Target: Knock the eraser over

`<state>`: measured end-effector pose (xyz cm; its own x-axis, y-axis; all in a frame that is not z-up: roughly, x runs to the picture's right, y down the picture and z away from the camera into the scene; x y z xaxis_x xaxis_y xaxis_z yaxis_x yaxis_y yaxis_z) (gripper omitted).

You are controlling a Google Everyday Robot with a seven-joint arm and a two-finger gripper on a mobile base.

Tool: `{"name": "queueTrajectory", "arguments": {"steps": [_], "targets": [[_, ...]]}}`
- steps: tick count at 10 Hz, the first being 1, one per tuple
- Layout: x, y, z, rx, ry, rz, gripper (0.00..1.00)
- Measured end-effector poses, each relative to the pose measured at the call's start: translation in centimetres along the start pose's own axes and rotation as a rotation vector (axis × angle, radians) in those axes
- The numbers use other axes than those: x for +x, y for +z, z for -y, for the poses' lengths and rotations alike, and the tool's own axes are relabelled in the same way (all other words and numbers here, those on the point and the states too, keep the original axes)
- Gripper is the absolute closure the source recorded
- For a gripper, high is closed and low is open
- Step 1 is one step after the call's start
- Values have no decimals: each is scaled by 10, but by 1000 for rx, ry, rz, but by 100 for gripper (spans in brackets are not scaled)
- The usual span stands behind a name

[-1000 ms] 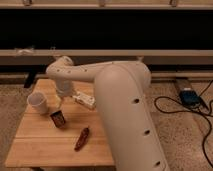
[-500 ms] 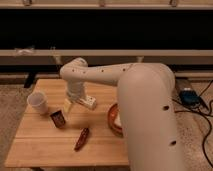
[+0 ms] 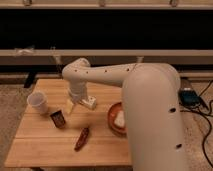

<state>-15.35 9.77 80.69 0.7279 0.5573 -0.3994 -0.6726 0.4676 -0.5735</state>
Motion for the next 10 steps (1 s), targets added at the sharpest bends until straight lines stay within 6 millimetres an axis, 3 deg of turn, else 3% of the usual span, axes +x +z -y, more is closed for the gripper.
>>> {"name": "queueTrajectory", "arguments": {"steps": [5,8,10], "targets": [[-32,-9,34,57,47,41,20],[-54,-14,16,46,38,72,20],[-61,-14,-16,32,11,81,20]]}}
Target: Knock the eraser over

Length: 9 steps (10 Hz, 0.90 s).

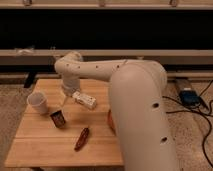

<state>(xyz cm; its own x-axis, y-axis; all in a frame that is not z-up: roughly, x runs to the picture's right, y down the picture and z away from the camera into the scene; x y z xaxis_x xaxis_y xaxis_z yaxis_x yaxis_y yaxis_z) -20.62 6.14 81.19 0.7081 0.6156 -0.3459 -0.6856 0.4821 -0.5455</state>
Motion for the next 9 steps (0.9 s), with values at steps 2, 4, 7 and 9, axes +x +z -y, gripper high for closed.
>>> {"name": "queueTrajectory", "arguments": {"steps": [2,4,7,9], "targets": [[-2,4,-22,-6,-30,-5,20],[1,10,-31,1,-58,-18,20],[4,20,-46,2,-97,-37,20],[12,24,-47,7,-111,-57,20]]}}
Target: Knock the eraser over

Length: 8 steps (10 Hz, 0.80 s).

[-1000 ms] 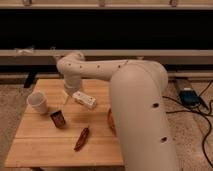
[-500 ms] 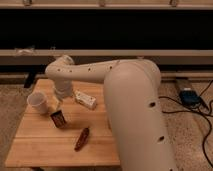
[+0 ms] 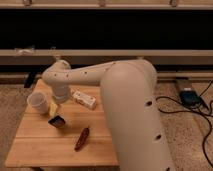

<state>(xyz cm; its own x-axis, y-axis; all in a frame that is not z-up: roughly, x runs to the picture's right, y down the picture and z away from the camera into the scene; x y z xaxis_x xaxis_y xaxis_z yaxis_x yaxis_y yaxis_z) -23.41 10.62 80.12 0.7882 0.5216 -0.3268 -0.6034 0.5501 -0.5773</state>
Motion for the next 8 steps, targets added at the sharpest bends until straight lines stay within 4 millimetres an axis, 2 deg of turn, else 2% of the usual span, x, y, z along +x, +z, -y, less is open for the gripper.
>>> {"name": "queueTrajectory", "arguments": {"steps": [2,4,8], "targets": [[0,0,-1,0,-1,0,20],[11,-1,7,-3,7,-9,20],[77,-21,54,-16,57,-25,20]]}}
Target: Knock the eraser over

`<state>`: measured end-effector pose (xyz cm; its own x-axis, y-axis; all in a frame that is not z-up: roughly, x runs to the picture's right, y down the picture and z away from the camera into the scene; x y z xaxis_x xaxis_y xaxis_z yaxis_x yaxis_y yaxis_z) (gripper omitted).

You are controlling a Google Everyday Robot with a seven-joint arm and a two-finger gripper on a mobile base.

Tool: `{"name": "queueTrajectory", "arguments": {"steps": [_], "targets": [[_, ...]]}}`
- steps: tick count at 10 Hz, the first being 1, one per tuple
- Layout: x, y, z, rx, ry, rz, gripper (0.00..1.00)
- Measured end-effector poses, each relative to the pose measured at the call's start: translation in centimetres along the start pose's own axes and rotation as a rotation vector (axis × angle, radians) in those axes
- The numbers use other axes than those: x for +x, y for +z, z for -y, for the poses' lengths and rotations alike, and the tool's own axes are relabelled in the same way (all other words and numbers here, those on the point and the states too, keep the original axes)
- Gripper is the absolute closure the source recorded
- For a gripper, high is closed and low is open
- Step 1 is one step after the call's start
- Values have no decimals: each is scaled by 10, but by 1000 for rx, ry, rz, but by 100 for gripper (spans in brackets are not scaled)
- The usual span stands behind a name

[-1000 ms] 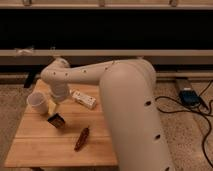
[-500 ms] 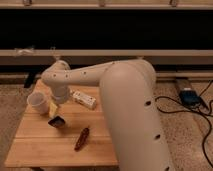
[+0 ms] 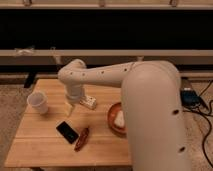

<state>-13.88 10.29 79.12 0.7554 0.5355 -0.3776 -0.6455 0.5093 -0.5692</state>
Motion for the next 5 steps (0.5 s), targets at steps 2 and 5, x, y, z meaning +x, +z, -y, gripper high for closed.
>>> {"name": "queueTrajectory", "arguments": {"steps": [2,5], "targets": [[13,-10,21,-15,31,0,20],[15,-17,35,-49,52,-3,20]]}}
